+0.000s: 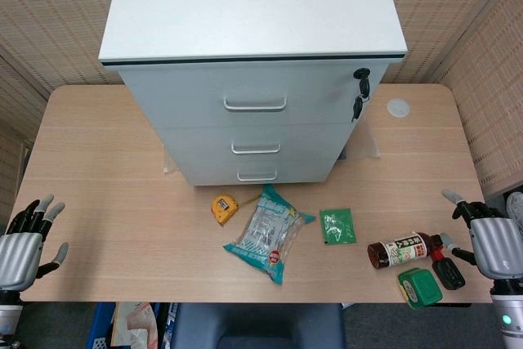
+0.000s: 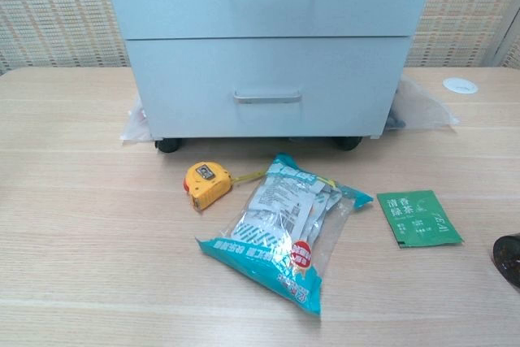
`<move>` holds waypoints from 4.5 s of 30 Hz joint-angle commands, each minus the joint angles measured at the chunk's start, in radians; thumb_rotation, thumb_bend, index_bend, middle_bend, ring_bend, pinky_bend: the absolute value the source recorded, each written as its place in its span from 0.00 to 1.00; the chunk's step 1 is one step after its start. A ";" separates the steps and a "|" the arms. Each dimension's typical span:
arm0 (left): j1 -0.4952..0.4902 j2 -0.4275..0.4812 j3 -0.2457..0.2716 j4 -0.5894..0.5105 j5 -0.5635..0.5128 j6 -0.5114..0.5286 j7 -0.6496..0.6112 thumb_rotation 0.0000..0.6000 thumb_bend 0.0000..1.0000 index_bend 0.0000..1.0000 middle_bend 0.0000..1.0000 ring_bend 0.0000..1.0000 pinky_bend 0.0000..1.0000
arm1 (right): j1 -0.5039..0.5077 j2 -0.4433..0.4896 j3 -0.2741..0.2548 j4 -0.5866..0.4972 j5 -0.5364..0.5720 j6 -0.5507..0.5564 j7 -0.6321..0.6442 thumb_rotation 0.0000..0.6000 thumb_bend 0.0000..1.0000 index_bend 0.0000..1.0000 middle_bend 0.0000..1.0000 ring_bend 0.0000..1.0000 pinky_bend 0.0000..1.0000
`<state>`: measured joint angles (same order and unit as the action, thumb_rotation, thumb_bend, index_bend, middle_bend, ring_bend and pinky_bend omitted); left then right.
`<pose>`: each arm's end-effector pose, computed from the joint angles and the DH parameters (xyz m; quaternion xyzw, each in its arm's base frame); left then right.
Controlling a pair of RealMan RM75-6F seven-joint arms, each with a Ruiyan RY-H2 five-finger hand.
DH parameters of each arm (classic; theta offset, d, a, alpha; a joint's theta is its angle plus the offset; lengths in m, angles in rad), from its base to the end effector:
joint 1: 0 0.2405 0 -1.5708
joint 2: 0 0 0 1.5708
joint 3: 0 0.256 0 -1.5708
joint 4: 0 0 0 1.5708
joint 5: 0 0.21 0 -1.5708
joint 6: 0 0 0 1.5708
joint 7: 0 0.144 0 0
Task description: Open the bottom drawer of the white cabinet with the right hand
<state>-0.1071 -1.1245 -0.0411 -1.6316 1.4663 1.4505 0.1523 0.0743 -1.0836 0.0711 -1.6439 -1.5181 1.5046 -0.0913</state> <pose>-0.3095 0.1856 0.1514 -0.6216 -0.3625 -0.3397 0.6057 -0.3038 -0.1818 0.1719 0.6070 -0.3462 0.3745 0.6094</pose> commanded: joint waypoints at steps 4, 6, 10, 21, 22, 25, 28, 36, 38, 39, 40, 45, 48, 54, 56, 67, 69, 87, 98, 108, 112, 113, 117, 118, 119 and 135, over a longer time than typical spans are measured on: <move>-0.001 -0.005 -0.003 0.003 0.004 0.009 0.001 1.00 0.36 0.13 0.00 0.05 0.13 | 0.007 0.005 -0.003 -0.007 -0.004 -0.013 0.002 1.00 0.21 0.20 0.47 0.35 0.45; -0.001 -0.004 -0.003 0.000 0.005 0.009 0.000 1.00 0.36 0.13 0.00 0.05 0.13 | 0.009 0.004 -0.004 -0.007 -0.006 -0.016 0.003 1.00 0.22 0.20 0.47 0.36 0.45; -0.002 -0.002 -0.004 -0.004 0.005 0.008 0.000 1.00 0.36 0.13 0.00 0.05 0.13 | 0.018 0.004 -0.004 -0.013 -0.016 -0.024 -0.002 1.00 0.22 0.21 0.49 0.39 0.45; -0.006 0.005 -0.003 -0.011 0.008 0.006 0.004 1.00 0.36 0.13 0.00 0.05 0.13 | 0.131 0.015 0.019 -0.094 -0.081 -0.134 -0.088 1.00 0.22 0.21 0.69 0.66 0.59; -0.006 0.006 -0.002 -0.011 0.009 0.005 0.004 1.00 0.36 0.13 0.00 0.05 0.13 | 0.146 0.013 0.024 -0.104 -0.081 -0.151 -0.096 1.00 0.23 0.21 0.71 0.69 0.61; -0.009 0.011 -0.001 -0.013 0.001 -0.006 0.002 1.00 0.36 0.13 0.00 0.05 0.13 | 0.201 0.004 0.043 -0.140 -0.075 -0.217 -0.141 1.00 0.30 0.21 0.75 0.74 0.68; -0.010 0.015 -0.003 -0.015 0.002 -0.004 0.002 1.00 0.36 0.13 0.00 0.05 0.13 | 0.261 -0.017 0.059 -0.172 -0.070 -0.287 -0.181 1.00 0.40 0.20 0.80 0.80 0.77; -0.007 0.015 0.001 -0.011 0.004 -0.004 -0.004 1.00 0.36 0.13 0.00 0.05 0.13 | 0.380 -0.073 0.099 -0.204 0.020 -0.434 -0.285 1.00 0.58 0.20 0.89 0.92 0.88; -0.009 0.015 0.002 -0.009 0.004 -0.008 -0.005 1.00 0.36 0.13 0.00 0.05 0.13 | 0.408 -0.092 0.110 -0.206 0.055 -0.466 -0.312 1.00 0.59 0.20 0.90 0.93 0.89; -0.010 0.014 0.003 -0.008 0.005 -0.009 -0.005 1.00 0.36 0.13 0.00 0.05 0.13 | 0.420 -0.100 0.115 -0.205 0.070 -0.478 -0.323 1.00 0.60 0.20 0.90 0.93 0.90; -0.011 0.014 0.003 -0.007 0.006 -0.010 -0.006 1.00 0.36 0.13 0.00 0.05 0.13 | 0.436 -0.112 0.121 -0.203 0.089 -0.493 -0.337 1.00 0.60 0.20 0.90 0.93 0.90; -0.013 0.012 0.003 -0.002 0.010 -0.009 -0.010 1.00 0.36 0.13 0.00 0.05 0.13 | 0.494 -0.156 0.137 -0.185 0.161 -0.542 -0.391 1.00 0.62 0.20 0.91 0.95 0.91; -0.014 0.012 0.004 -0.002 0.011 -0.012 -0.010 1.00 0.36 0.13 0.00 0.05 0.13 | 0.526 -0.184 0.144 -0.170 0.204 -0.560 -0.420 1.00 0.62 0.18 0.91 0.95 0.91; -0.014 0.009 0.008 0.001 0.008 -0.017 -0.011 1.00 0.36 0.13 0.00 0.05 0.13 | 0.574 -0.248 0.150 -0.125 0.272 -0.566 -0.465 1.00 0.62 0.18 0.91 0.95 0.91; -0.014 0.009 0.009 0.002 0.008 -0.020 -0.011 1.00 0.36 0.13 0.00 0.05 0.13 | 0.590 -0.263 0.150 -0.110 0.299 -0.579 -0.475 1.00 0.62 0.18 0.90 0.95 0.91; -0.018 0.007 0.010 0.005 0.007 -0.025 -0.011 1.00 0.36 0.13 0.00 0.05 0.13 | 0.674 -0.340 0.143 -0.028 0.373 -0.609 -0.504 1.00 0.62 0.18 0.90 0.95 0.91; -0.017 0.006 0.009 0.007 0.005 -0.024 -0.012 1.00 0.36 0.13 0.00 0.05 0.13 | 0.687 -0.348 0.141 -0.018 0.383 -0.612 -0.509 1.00 0.62 0.18 0.90 0.95 0.91; -0.020 -0.002 0.011 0.024 0.005 -0.032 -0.033 1.00 0.36 0.13 0.00 0.05 0.13 | 0.767 -0.388 0.121 0.031 0.434 -0.633 -0.526 1.00 0.62 0.18 0.90 0.95 0.91; -0.022 0.000 0.013 0.019 0.003 -0.038 -0.035 1.00 0.36 0.13 0.00 0.05 0.13 | 0.773 -0.368 0.079 -0.004 0.430 -0.619 -0.527 1.00 0.61 0.18 0.90 0.95 0.91; -0.028 0.000 0.014 0.012 0.009 -0.043 -0.034 1.00 0.36 0.13 0.00 0.05 0.13 | 0.760 -0.329 0.032 -0.095 0.387 -0.573 -0.564 1.00 0.60 0.18 0.90 0.95 0.91; -0.028 0.000 0.015 0.010 0.008 -0.043 -0.032 1.00 0.36 0.13 0.00 0.05 0.13 | 0.756 -0.317 0.014 -0.130 0.385 -0.560 -0.590 1.00 0.60 0.18 0.90 0.95 0.91; -0.027 0.000 0.015 0.010 0.008 -0.041 -0.030 1.00 0.36 0.13 0.00 0.05 0.13 | 0.755 -0.314 0.010 -0.137 0.384 -0.557 -0.595 1.00 0.60 0.18 0.90 0.95 0.91; -0.024 -0.001 0.016 0.010 0.004 -0.040 -0.023 1.00 0.36 0.13 0.00 0.05 0.13 | 0.750 -0.304 -0.007 -0.166 0.376 -0.547 -0.614 1.00 0.59 0.18 0.90 0.95 0.91; -0.024 -0.001 0.016 0.008 0.001 -0.041 -0.020 1.00 0.36 0.13 0.00 0.05 0.13 | 0.749 -0.300 -0.013 -0.175 0.376 -0.547 -0.619 1.00 0.59 0.18 0.90 0.95 0.91; -0.024 -0.001 0.017 0.007 -0.001 -0.043 -0.018 1.00 0.36 0.13 0.00 0.05 0.13 | 0.748 -0.297 -0.018 -0.180 0.376 -0.547 -0.624 1.00 0.59 0.18 0.90 0.95 0.91; -0.019 0.003 0.021 -0.001 0.007 -0.032 -0.006 1.00 0.36 0.13 0.00 0.05 0.13 | 0.731 -0.258 -0.072 -0.270 0.319 -0.528 -0.663 1.00 0.59 0.18 0.90 0.95 0.91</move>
<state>-0.1264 -1.1215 -0.0205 -1.6325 1.4731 1.4185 0.1465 0.8066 -1.3435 0.0017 -1.9103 -1.1959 0.9747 -0.7511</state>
